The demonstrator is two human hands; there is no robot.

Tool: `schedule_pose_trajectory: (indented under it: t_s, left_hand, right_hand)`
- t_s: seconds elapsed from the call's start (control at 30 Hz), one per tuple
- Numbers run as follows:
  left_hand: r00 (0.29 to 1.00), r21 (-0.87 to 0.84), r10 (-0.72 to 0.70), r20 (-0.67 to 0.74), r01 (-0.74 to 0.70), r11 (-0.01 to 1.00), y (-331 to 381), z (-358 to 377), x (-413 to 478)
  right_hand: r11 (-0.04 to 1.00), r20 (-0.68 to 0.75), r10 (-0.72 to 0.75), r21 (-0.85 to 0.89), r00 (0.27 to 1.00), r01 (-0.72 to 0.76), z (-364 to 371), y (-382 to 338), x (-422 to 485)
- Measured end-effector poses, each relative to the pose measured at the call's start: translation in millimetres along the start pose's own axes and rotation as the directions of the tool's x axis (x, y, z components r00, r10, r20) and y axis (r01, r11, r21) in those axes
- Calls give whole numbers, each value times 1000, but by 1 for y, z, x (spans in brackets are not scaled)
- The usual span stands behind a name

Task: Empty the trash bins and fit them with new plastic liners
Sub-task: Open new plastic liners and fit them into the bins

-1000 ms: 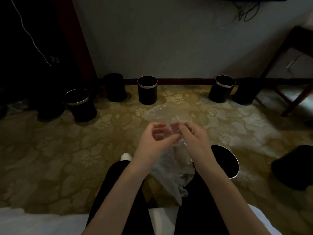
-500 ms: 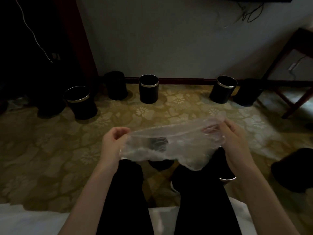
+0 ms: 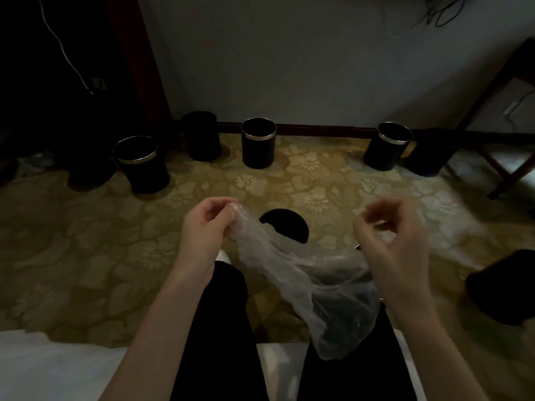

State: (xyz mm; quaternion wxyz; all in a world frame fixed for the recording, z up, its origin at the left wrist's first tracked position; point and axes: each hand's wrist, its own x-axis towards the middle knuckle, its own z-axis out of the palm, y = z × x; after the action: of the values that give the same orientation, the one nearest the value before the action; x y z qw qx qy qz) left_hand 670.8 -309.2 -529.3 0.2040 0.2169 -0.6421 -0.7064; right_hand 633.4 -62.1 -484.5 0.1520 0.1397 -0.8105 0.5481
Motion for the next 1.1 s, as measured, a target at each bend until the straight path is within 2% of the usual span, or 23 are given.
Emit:
schedule_pose_trajectory:
  t_s: [0.07, 0.1, 0.13, 0.2, 0.23, 0.3, 0.4, 0.47, 0.5, 0.53, 0.57, 0.63, 0.7, 0.77, 0.83, 0.93, 1.0, 1.03, 1.1]
  left_hand:
    - [1000, -7, 18, -1, -18, 1000, 5, -3, -4]
    - [1000, -8, 20, -10, -20, 1000, 7, -5, -5]
    - [1000, -13, 20, -21, -20, 1000, 10, -6, -7]
    - [999, -21, 21, -34, -22, 1000, 15, -10, -11]
    - [999, -18, 22, -29, -23, 1000, 18, -12, -12]
    - [1000, -7, 28, 3, -28, 1000, 24, -16, -17]
    - [999, 36, 46, 18, -47, 998, 31, -22, -22]
    - [998, 58, 54, 20, -55, 997, 36, -25, -25]
    - [998, 66, 56, 23, -57, 996, 38, -27, -26]
    - [998, 75, 57, 25, -59, 995, 41, -30, -27]
    - [998, 83, 58, 27, -60, 995, 43, -33, -28]
    - [998, 85, 54, 33, -57, 995, 46, -41, -28]
    - [999, 54, 41, 28, -42, 998, 49, -49, -27]
    - [999, 21, 46, 17, -47, 999, 52, -58, -24]
    - [999, 22, 54, 7, -54, 998, 53, -64, -23]
    - [999, 63, 48, -3, -47, 997, 49, -68, -20]
    - [1000, 108, 30, -6, -29, 994, 44, -70, -20]
    - [1000, 127, 18, -4, -17, 992, 42, -70, -21]
    - [1000, 148, -8, -3, 8, 989, 37, -71, -22]
  right_hand:
    - [981, 104, -192, 3, 976, 193, 10, -16, -18]
    - [970, 203, -237, -6, 950, 243, 17, -21, -27]
    - [968, 333, -222, -36, 916, 248, 25, -24, -34]
    - [966, 579, -97, -141, 810, 216, 44, -23, -44]
    - [959, 651, -33, -192, 759, 207, 52, -19, -46]
    - [968, 710, 35, -200, 703, 154, 67, -10, -45]
    - [993, 791, 118, -113, 601, -48, 96, 10, -37]
    - [937, 819, 243, -60, 520, -343, 121, 23, -28]
    - [835, 818, 324, -12, 475, -550, 132, 29, -23]
    - [685, 815, 411, 19, 408, -728, 141, 34, -18]
    - [537, 815, 474, 32, 333, -843, 146, 40, -13]
    - [385, 832, 502, 29, 235, -923, 144, 52, -4]
    - [316, 805, 544, 65, 237, -946, 141, 64, -1]
    - [332, 741, 596, 124, 310, -935, 133, 73, 1]
    - [405, 690, 617, 134, 379, -904, 128, 78, -1]
    - [405, 685, 599, 188, 415, -895, 125, 84, 1]
    - [324, 704, 587, 248, 400, -913, 126, 76, 9]
    - [236, 740, 535, 333, 408, -913, 124, 73, 10]
    - [284, 722, 449, 443, 526, -850, 123, 66, 13]
